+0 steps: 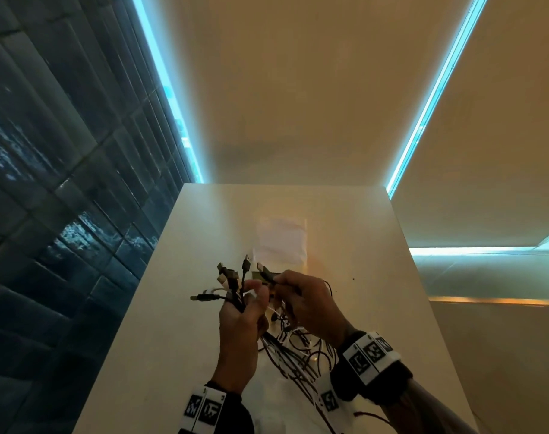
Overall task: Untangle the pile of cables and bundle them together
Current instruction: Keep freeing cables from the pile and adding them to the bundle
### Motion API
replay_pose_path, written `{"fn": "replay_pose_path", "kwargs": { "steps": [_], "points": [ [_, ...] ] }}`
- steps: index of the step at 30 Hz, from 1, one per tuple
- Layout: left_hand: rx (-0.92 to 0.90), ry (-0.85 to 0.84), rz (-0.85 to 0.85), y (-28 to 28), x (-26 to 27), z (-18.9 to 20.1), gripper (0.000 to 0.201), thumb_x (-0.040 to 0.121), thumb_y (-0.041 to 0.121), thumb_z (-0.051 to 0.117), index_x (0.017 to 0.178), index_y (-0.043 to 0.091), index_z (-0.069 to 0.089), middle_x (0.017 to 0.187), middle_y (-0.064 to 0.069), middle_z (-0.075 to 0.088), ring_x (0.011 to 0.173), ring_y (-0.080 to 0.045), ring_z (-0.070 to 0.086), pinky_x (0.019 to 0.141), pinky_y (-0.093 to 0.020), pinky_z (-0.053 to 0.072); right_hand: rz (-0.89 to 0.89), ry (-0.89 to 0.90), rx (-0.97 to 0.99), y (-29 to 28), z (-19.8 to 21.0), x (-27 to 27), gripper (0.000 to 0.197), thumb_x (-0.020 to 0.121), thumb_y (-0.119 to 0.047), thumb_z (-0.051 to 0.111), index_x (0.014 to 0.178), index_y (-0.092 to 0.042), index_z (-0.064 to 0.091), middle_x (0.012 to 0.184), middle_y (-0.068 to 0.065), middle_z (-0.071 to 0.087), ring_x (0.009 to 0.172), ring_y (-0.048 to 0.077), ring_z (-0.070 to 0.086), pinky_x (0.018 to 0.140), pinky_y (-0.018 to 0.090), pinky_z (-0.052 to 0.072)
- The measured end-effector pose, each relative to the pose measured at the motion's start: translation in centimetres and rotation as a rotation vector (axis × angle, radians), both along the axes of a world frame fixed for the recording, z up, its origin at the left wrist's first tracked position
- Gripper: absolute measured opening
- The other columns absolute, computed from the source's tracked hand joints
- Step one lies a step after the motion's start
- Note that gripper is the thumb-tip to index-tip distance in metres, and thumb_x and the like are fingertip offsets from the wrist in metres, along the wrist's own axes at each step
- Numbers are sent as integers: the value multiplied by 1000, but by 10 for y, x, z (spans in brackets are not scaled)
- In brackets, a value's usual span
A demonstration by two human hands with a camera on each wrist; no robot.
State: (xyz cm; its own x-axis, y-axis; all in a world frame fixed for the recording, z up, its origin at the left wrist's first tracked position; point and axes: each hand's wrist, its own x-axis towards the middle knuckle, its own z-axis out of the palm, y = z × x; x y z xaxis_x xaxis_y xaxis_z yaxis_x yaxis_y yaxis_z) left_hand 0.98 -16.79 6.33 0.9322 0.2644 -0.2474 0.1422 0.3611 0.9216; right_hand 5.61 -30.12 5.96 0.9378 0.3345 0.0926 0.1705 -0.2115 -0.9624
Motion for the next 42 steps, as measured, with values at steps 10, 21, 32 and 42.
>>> {"fn": "replay_pose_path", "kwargs": {
  "steps": [10, 21, 32, 42],
  "points": [
    [45, -41, -32, 0, -7, 4, 26, 90, 29, 57, 92, 5, 68, 49, 3, 31, 41, -9, 25, 40, -22, 24, 167, 143, -44, -13, -10, -11, 9, 93, -14, 61, 92, -5, 62, 80, 10, 69, 57, 10, 60, 51, 22, 51],
    [127, -6, -7, 0, -7, -6, 49, 85, 60, 44, 66, 14, 47, 58, -2, 40, 55, -18, 36, 54, -32, 32, 232, 42, -153, -11, -36, -13, 10, 93, -10, 60, 90, -2, 65, 79, 6, 66, 59, 2, 58, 56, 14, 48],
    [-133, -70, 4, 2, -19, 12, 50, 96, 45, 40, 52, 21, 40, 50, 3, 21, 45, -11, 16, 48, -32, 13, 168, -141, -450, -46, -91, 14, 4, 87, -15, 64, 86, -13, 68, 79, -4, 68, 72, 7, 62, 67, 19, 49],
    [-239, -70, -12, 14, -30, 24, 45, 88, 47, 46, 56, 15, 42, 48, 2, 21, 37, -8, 16, 36, -18, 18, 26, -65, -630, -84, -112, 31, 19, 85, -8, 64, 78, -25, 61, 72, -12, 59, 66, -1, 53, 63, 15, 41]
  ]
}}
